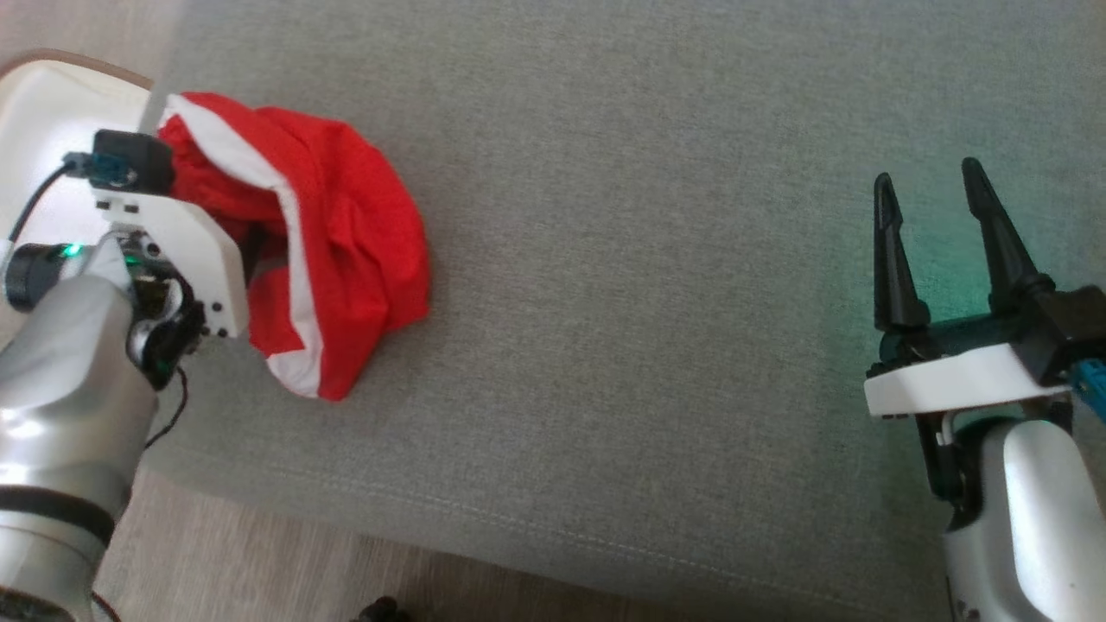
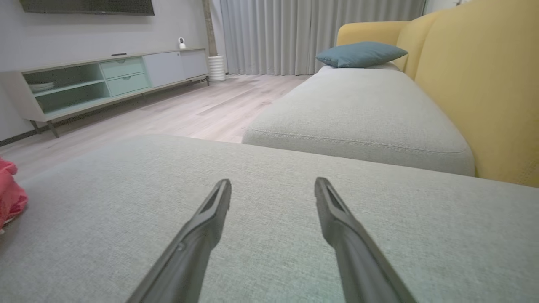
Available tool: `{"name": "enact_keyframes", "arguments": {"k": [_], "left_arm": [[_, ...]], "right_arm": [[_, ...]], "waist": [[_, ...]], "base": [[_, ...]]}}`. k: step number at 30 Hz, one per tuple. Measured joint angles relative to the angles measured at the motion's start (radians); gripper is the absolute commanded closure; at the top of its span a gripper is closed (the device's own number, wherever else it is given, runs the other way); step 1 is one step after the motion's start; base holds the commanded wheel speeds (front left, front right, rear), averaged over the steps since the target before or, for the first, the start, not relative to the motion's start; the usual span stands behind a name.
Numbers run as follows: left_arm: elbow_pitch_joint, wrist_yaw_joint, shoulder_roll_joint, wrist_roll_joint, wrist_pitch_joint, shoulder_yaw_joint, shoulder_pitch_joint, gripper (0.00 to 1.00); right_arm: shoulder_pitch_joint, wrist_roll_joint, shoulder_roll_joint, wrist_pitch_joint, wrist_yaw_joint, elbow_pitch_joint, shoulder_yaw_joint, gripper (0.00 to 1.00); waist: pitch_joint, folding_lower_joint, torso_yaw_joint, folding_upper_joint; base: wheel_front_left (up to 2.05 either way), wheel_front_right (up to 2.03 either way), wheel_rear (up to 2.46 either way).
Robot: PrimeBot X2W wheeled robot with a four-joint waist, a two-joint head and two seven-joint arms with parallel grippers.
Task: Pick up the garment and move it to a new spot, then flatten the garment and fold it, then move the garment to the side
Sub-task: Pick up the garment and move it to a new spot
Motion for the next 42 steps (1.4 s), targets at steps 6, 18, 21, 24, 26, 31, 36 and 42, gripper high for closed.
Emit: {"name": "enact_keyframes", "arguments": {"k": [6,18,21,24,26,31,36,42], "left_arm": [[0.076,0.0,0.006,-0.067,-0.01,-0.064,-0.05,1.0],[0.082,0.022,0.063,0.056,-0.361,-0.11,-0.173,1.0],[0.029,0.026,0.062,0.073,-0.383,-0.129,-0.192,1.0],[-0.038,0.026,0.043,0.07,-0.372,-0.134,-0.196,1.0],[-0.077,0.025,0.024,0.04,-0.334,-0.137,-0.192,1.0],[-0.214,0.038,-0.023,0.001,-0.277,-0.144,-0.166,1.0],[-0.371,0.09,-0.119,-0.032,-0.24,-0.151,-0.158,1.0],[-0.516,0.174,-0.269,-0.078,-0.242,-0.132,-0.177,1.0]], "right_arm": [[-0.015,-0.001,0.0,0.003,0.0,-0.013,-0.002,0.0],[-0.013,0.066,0.0,-0.06,0.0,0.068,0.004,0.0],[-0.011,0.095,0.0,-0.089,0.0,0.107,0.004,0.0],[-0.01,0.128,0.0,-0.113,0.0,0.143,0.006,0.0],[-0.01,0.15,0.0,-0.124,0.0,0.164,0.012,0.0],[-0.01,0.195,0.0,-0.143,0.0,0.204,0.034,0.0],[-0.012,0.208,0.001,-0.15,0.0,0.217,0.061,0.0],[-0.022,0.231,0.001,-0.153,0.0,0.194,0.039,0.0]], "waist": [[0.024,0.0,-0.027,0.0],[-0.075,-0.0001,-0.053,0.0],[-0.114,-0.0001,-0.069,0.0],[-0.153,-0.0001,-0.09,0.0],[-0.179,-0.0001,-0.108,0.0001],[-0.222,-0.0001,-0.184,0.0],[-0.251,-0.0001,-0.27,0.0],[-0.263,-0.0001,-0.376,0.0]], "base": [[0.0,0.0,0.0],[0.0,0.0,0.0],[0.0,0.0,0.0],[0.0,0.0,0.0],[0.0,0.0,0.0],[0.0,0.0,0.0],[0.0,0.0,0.0],[0.0,0.0,0.0]]}}
